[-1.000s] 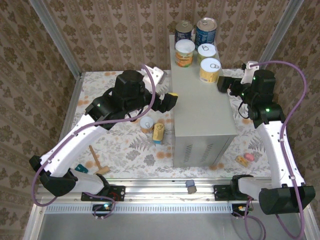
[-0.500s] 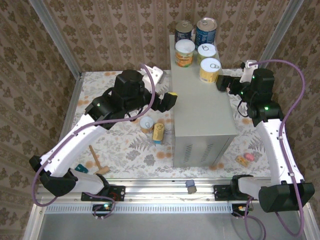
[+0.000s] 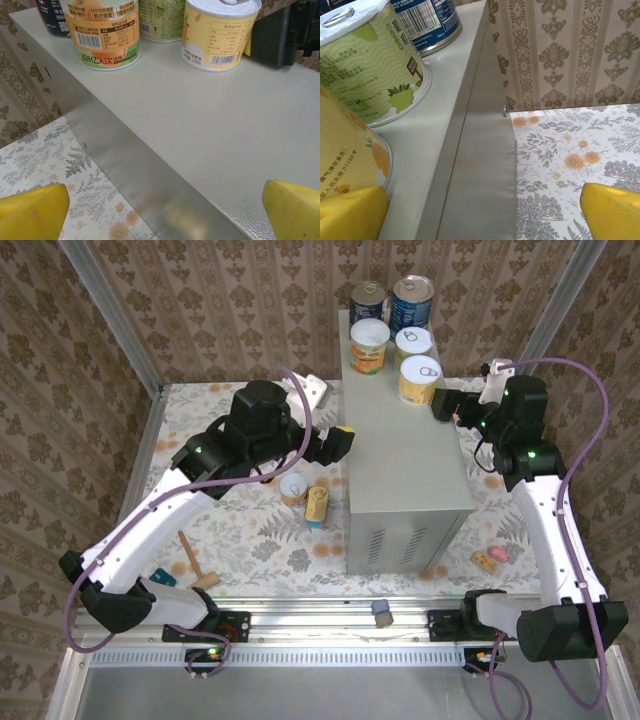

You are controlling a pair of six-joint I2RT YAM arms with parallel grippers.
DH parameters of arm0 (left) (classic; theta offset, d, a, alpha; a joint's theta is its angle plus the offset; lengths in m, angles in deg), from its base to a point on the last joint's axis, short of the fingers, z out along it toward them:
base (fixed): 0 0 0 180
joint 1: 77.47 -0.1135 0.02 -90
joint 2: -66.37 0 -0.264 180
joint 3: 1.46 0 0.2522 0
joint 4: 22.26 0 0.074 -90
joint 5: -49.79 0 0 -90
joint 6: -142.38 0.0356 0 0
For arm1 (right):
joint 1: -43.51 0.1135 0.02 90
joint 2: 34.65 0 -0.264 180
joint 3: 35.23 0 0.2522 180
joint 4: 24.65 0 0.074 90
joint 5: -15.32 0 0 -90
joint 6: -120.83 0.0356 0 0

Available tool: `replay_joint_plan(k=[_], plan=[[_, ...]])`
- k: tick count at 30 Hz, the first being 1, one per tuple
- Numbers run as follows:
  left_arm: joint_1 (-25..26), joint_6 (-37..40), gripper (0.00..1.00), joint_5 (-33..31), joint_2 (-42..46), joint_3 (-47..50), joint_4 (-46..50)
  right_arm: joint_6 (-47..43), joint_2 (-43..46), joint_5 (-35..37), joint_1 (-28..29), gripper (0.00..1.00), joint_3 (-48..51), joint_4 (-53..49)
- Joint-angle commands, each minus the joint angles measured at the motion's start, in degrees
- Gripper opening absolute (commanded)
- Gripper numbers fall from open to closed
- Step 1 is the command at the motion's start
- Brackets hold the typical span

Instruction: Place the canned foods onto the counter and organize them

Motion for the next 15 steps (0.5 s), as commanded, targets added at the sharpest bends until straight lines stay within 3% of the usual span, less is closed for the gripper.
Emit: replay_joint_plan(k=[1,15], plan=[[-0.38,-0.95,1.00,-0.58,0.97,0.56,0.26,0.19,-1.40,-0.17,-0.17,1.00,-0.94,-0.53],[-0.56,-1.12,1.00,-1.16,1.75,1.52,-0.03,0.33,0.80,1.37,-0.08,1.00,-1.84,-2.62]])
